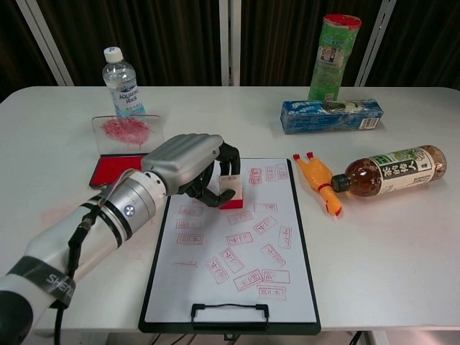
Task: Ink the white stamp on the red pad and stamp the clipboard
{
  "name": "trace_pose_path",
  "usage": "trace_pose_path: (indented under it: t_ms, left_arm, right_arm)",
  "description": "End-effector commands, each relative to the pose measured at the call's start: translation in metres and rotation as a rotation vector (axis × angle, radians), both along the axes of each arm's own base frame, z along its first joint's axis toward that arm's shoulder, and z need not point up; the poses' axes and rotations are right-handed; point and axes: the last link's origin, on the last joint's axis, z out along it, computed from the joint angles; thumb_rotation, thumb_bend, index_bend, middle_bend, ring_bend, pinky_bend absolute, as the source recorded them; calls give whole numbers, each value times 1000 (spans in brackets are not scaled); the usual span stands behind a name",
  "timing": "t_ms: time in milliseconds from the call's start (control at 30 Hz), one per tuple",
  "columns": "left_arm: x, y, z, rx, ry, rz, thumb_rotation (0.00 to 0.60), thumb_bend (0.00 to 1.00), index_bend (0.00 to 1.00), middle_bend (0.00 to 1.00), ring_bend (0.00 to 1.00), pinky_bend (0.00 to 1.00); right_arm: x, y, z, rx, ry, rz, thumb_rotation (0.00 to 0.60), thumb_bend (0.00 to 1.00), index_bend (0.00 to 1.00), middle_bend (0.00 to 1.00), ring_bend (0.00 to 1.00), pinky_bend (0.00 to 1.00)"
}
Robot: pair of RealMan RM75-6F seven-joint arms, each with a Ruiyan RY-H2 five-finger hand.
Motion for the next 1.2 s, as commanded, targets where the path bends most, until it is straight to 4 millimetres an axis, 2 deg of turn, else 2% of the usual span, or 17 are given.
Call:
trace_pose_path:
  t_ms: [33, 500, 867, 1033, 1200]
  left_arm:
    - [-2, -2, -1, 3, 7, -4, 600, 501, 619, 628, 629, 730]
    - [-10, -6, -8, 8, 31, -28, 600, 512, 636, 639, 640, 737]
    - [-9, -4, -2, 27, 20, -29, 600, 511, 641, 644, 642, 743]
    - [-1, -3, 22, 75, -43, -49, 600, 511, 641, 644, 642, 743]
    - [-5, -4, 70, 163, -107, -58, 600, 508, 640, 644, 641, 743]
  right_arm:
    - [0, 0, -1, 2, 0, -2, 600, 350, 0, 0, 0, 0]
    - [-2, 2, -2, 17, -5, -4, 600, 356, 0, 0, 0, 0]
    - [0, 4, 2, 5, -1, 2, 600, 365, 0, 0, 0, 0]
    - [3, 2, 3, -2, 0, 12, 600, 366, 0, 0, 0, 0]
    - [6, 0, 2, 4, -2, 18, 600, 366, 0, 0, 0, 0]
